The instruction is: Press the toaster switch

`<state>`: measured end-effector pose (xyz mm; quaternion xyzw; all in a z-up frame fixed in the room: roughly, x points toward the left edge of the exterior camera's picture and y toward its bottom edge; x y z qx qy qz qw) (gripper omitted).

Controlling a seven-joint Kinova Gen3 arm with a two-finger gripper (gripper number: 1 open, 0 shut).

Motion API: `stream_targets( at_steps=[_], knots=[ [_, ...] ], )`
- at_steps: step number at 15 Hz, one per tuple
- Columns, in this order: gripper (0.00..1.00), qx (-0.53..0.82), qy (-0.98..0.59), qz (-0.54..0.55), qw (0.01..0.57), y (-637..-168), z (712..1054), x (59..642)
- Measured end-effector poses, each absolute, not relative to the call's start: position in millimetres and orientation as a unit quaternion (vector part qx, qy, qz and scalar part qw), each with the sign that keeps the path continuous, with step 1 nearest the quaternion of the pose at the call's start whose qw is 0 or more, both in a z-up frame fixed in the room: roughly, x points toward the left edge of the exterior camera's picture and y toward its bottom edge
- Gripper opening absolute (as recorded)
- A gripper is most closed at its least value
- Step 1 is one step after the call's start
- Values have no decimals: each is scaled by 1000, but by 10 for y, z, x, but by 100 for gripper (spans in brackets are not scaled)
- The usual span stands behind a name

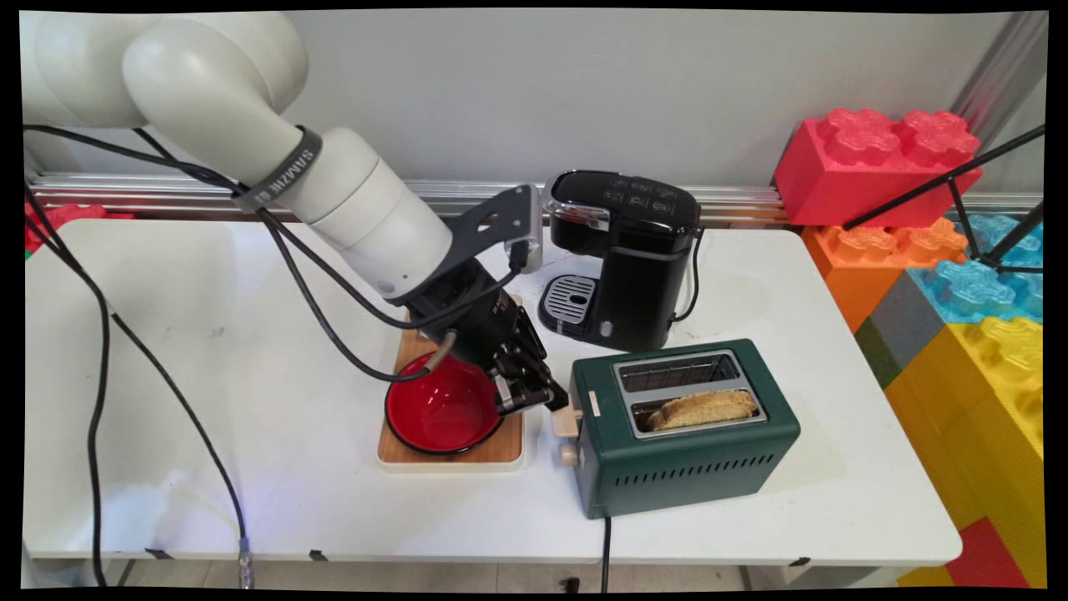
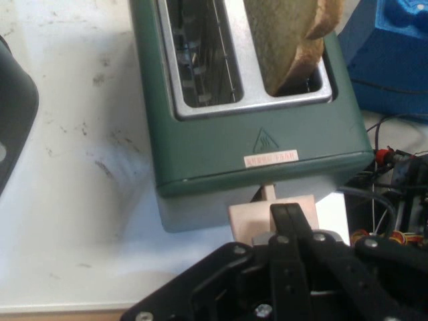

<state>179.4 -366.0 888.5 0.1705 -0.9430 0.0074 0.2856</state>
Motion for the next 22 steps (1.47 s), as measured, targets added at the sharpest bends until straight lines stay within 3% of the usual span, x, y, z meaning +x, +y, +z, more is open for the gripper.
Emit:
stream_targets(
  at_steps=[22],
  knots=[
    [0,176,-941,20,289,-3592,8505,1780]
  ],
)
